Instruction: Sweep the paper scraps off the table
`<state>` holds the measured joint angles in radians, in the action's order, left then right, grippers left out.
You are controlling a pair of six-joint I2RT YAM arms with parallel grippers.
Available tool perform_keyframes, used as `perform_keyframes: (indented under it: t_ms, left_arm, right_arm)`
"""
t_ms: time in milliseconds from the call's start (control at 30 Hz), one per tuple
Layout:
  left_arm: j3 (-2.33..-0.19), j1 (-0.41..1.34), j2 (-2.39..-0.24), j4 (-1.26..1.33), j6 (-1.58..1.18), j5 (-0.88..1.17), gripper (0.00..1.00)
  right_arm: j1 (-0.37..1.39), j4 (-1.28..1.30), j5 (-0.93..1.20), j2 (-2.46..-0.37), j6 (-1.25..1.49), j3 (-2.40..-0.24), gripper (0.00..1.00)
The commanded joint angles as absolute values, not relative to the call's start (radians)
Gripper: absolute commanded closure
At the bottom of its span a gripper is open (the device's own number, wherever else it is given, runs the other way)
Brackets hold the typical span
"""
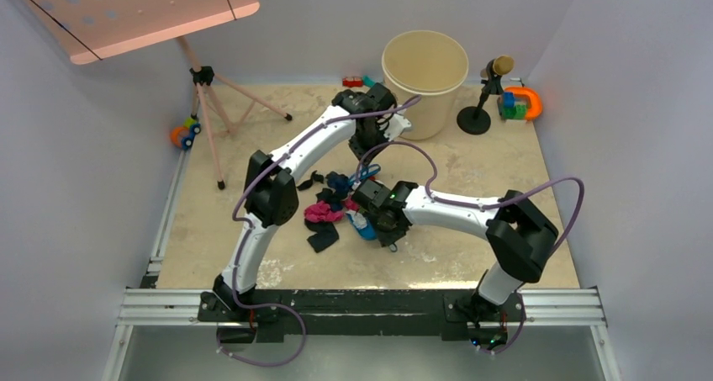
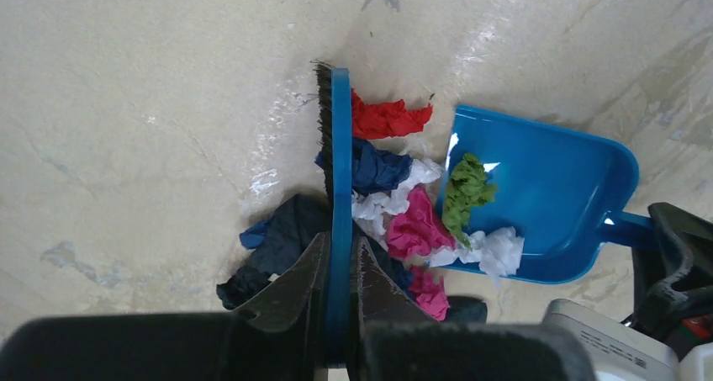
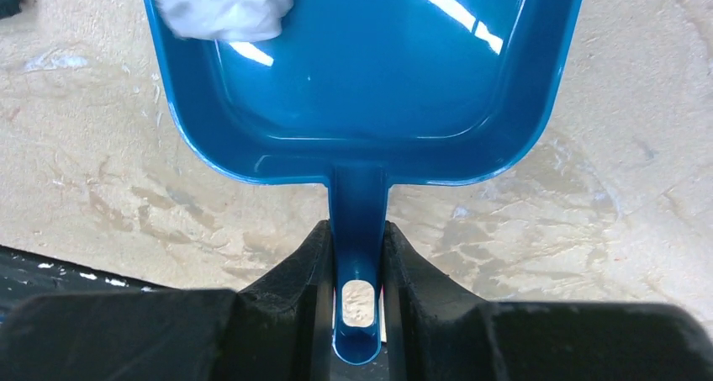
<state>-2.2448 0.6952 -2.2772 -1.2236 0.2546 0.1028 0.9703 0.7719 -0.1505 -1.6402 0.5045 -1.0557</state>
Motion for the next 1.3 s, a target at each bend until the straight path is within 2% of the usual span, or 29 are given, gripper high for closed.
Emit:
perform_keyframes:
  t_ms: [0, 267, 500, 700, 1000, 1267]
  left_arm:
    - [-2.267, 0.697, -2.236, -1.301, 0.229, 0.214, 1.0]
    - [-2.329, 0.702, -2.192, -1.375, 0.156, 0.295, 1.0]
    - [-2.334, 0.703, -2.14, -1.374, 0.108, 0.217, 1.0]
    - [-2.325, 0.7, -2.088, -1.337, 0.01, 0.126, 1.0]
    - [-2.058, 0.7, -1.879, -1.125, -0.173, 0.036, 1.0]
    - [-1.85, 0.677, -1.687, -1.053, -0.285, -0.191, 1.0]
  right_arm:
    - [0.932, 0.683, -0.164, -1.638, 0.465, -1.086, 1.0]
    - [0.899, 0.572, -0.219, -1.636, 0.447, -1.042, 1.0]
    - [0.903, 0.507, -0.303, -1.604, 0.439, -0.977, 1.0]
    - [0.929, 0.393, -0.342, -1.481, 0.443, -0.847, 1.0]
    - [0.974, 0.38, -0.352, -1.42, 0.461, -0.809, 1.0]
    - [0.989, 0.44, -0.359, -1.348, 0.479, -0.822, 1.0]
